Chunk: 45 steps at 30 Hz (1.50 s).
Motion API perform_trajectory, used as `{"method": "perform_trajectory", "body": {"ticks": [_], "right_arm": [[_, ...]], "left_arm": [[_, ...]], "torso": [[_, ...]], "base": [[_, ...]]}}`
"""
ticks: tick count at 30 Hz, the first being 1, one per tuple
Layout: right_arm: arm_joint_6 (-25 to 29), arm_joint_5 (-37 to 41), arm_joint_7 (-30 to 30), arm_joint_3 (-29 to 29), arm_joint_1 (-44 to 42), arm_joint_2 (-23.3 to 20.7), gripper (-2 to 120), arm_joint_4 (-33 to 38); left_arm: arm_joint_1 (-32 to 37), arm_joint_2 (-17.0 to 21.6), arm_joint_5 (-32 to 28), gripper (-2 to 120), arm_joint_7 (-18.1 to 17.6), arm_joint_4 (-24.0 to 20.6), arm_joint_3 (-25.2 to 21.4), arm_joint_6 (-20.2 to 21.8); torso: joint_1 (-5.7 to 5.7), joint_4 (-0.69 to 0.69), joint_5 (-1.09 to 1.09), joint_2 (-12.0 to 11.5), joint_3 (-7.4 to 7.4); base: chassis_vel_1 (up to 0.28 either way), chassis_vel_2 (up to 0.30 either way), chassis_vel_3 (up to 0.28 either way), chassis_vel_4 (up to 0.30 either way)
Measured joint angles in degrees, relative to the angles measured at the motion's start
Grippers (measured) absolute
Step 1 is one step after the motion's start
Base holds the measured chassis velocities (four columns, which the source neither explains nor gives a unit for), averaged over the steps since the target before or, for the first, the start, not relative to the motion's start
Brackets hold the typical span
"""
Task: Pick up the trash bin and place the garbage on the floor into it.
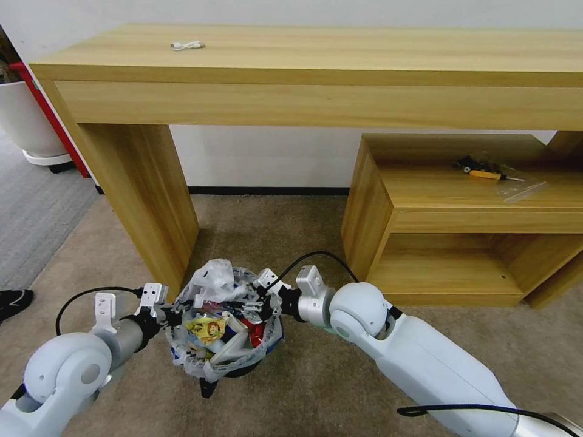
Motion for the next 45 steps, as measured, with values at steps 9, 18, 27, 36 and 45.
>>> {"method": "perform_trajectory", "body": {"ticks": [9, 18, 27, 36, 45], "right_arm": [[1.0, 0.3, 0.8, -0.1, -0.1, 0.3, 98, 0.2], [2.4, 0.6, 3.0, 1.3, -0.7, 0.9, 100, 1.8], [7.3, 0.5, 9.6, 5.3, -5.5, -2.1, 100, 4.9], [20.9, -10.5, 16.7, 21.2, -25.3, -2.7, 100, 4.8], [28.9, -22.1, 16.7, 31.9, -42.9, 1.6, 100, 5.1]], "left_arm": [[-0.3, -0.5, -0.1, 0, 0.8, 0.3, 0.0, 0.0], [-0.2, -0.8, 0.0, 0, 0.9, 0.8, -1.0, 0.0], [0.6, -1.9, 1.7, 0, 2.4, 2.1, -2.8, 0.0], [2.4, -5.2, 7.9, 0, 6.5, 2.0, -4.2, 0.0], [3.4, -7.5, 13.6, 0, 8.3, 1.5, -3.8, 0.0]], "torso": [[0.00, 0.00, 0.00, 0.0, 0.00], [0.00, 0.01, 0.00, 0.0, 0.00], [0.00, 0.00, 0.00, 0.0, 0.00], [0.00, 0.00, 0.02, 0.0, -0.01], [0.00, 0.00, 0.01, 0.0, -0.01]], "base": [[0.000, 0.000, 0.000, 0.000], [0.000, 0.000, 0.000, 0.000], [0.000, 0.000, 0.000, 0.000], [0.000, 0.000, 0.000, 0.000], [0.000, 0.000, 0.000, 0.000]]}}
